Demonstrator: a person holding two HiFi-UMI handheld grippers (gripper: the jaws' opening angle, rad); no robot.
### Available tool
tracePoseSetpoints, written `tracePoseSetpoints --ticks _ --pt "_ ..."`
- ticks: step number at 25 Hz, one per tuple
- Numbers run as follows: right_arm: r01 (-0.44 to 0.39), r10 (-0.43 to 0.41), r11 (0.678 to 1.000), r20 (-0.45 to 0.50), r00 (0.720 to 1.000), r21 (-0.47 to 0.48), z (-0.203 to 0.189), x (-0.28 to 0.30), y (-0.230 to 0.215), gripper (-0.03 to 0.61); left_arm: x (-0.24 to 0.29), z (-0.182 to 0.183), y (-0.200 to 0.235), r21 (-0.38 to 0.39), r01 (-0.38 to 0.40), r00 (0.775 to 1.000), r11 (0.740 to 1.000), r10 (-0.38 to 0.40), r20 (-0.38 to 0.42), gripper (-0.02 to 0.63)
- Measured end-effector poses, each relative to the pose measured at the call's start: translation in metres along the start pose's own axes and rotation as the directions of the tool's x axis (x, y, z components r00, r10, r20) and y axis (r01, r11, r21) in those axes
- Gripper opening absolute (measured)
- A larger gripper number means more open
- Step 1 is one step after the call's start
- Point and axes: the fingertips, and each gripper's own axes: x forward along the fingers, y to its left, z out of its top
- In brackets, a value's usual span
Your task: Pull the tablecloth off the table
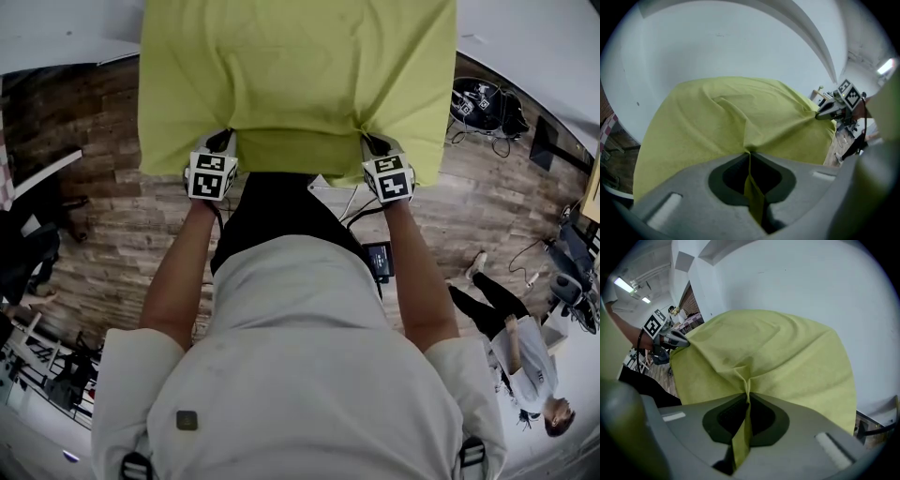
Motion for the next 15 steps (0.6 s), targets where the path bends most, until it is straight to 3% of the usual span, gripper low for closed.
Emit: tracePoseSetpoints --ticks 7,15 --pt "0.012 -0.01 1.0 0.1 0.995 -0.017 0.023 -0.031 0.004 0.012 -0.023 0.017 -0.007 -0.025 -0.02 0.997 0.999 0.022 0.068 0.006" --pt "0.02 -0.012 0.999 0.269 0.963 -0.028 0.068 -0.094 0.005 0.012 -0.071 0.059 -0.009 -0.069 -0.044 0.981 0.997 0.056 0.186 0.006"
